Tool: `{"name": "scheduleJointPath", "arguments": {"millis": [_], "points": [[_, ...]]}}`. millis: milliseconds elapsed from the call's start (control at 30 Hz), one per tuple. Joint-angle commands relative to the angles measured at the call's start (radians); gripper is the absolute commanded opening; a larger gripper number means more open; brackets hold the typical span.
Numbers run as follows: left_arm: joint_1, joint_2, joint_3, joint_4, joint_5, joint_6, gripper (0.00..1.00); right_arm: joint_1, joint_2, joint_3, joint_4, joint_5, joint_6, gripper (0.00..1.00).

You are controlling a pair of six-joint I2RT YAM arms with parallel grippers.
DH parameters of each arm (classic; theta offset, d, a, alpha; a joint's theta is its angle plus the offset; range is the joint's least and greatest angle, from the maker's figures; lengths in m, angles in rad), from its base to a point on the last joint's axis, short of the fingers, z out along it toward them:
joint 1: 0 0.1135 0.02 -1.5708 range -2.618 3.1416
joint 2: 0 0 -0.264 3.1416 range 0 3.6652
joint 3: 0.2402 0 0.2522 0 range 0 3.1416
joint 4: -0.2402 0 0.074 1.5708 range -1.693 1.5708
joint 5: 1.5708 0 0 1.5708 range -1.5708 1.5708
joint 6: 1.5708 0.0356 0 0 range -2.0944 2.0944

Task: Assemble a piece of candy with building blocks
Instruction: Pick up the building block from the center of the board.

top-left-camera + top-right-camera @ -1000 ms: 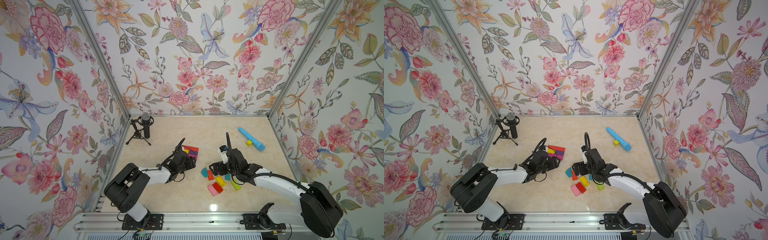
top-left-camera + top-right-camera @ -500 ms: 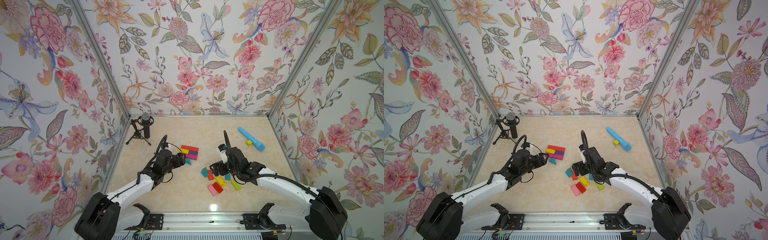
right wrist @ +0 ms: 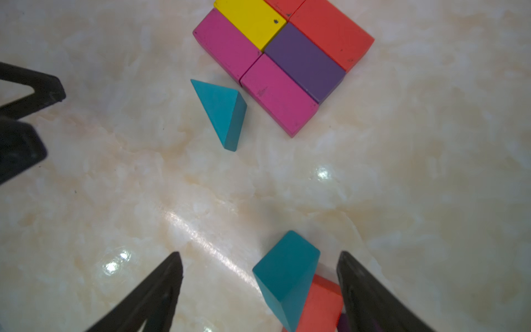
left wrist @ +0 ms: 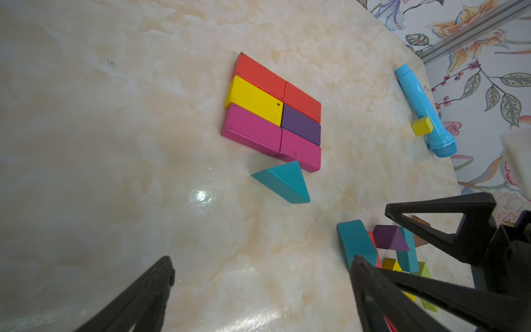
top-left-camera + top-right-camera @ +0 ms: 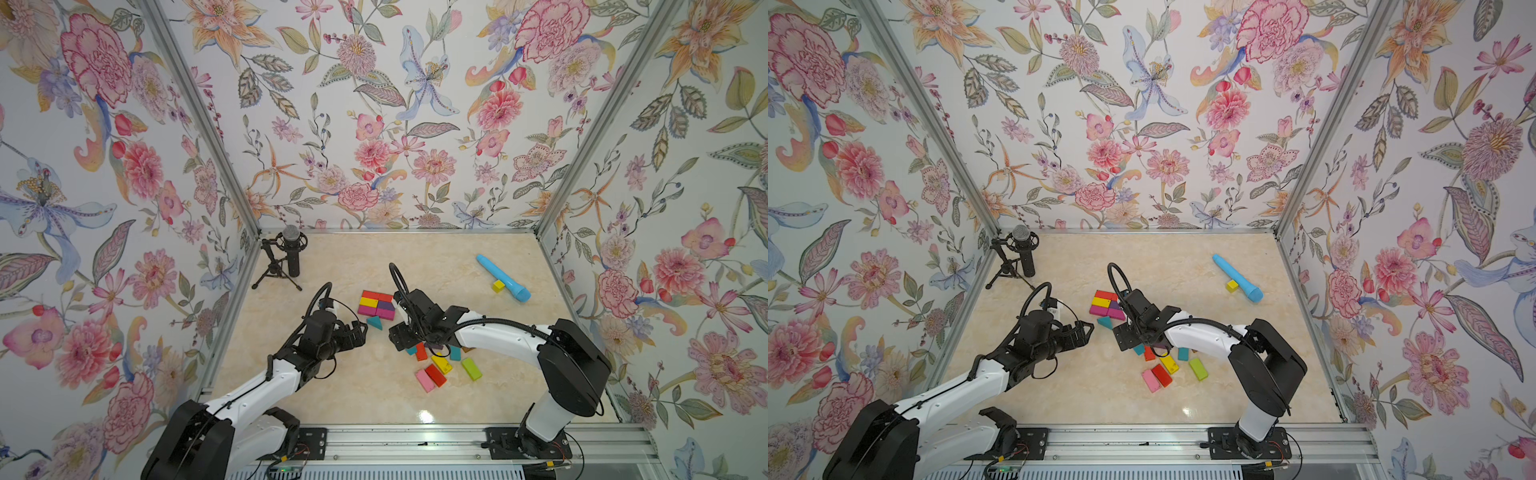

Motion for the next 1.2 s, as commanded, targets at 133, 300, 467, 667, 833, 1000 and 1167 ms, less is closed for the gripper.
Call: {"name": "scheduleJointPath", "arguments": {"millis": [133,300,467,667,833,1000,1167], "points": [[0.044,-0.019,-0.053,0.040,0.056,0.043,0.97,0.049,0.055,0.029,-0.126,0.092,0.043,0.72],[0.044,-0.029,-0.076,0.049,0.061,0.026,0.97,0.093,0.077,0.051,-0.131,0.095,0.038,0.66],[0.046,-0.046,-0.103,0.049,0.051,0.007,0.96,0.133,0.113,0.094,-0.130,0.092,0.031,0.66],[0.045,-0.073,-0.123,0.021,0.035,0.004,0.96,0.168,0.110,0.102,-0.124,0.094,0.018,0.65],[0.045,-0.091,-0.124,-0.006,0.030,0.015,0.96,0.158,0.067,0.050,-0.105,0.109,0.014,0.67],[0.045,-0.140,-0.127,-0.060,0.024,0.027,0.96,0.092,0.048,0.045,-0.105,0.104,-0.074,0.68],[0.044,-0.161,-0.129,-0.094,0.045,0.048,0.96,0.081,0.085,0.069,-0.087,0.037,-0.201,0.68]]}}
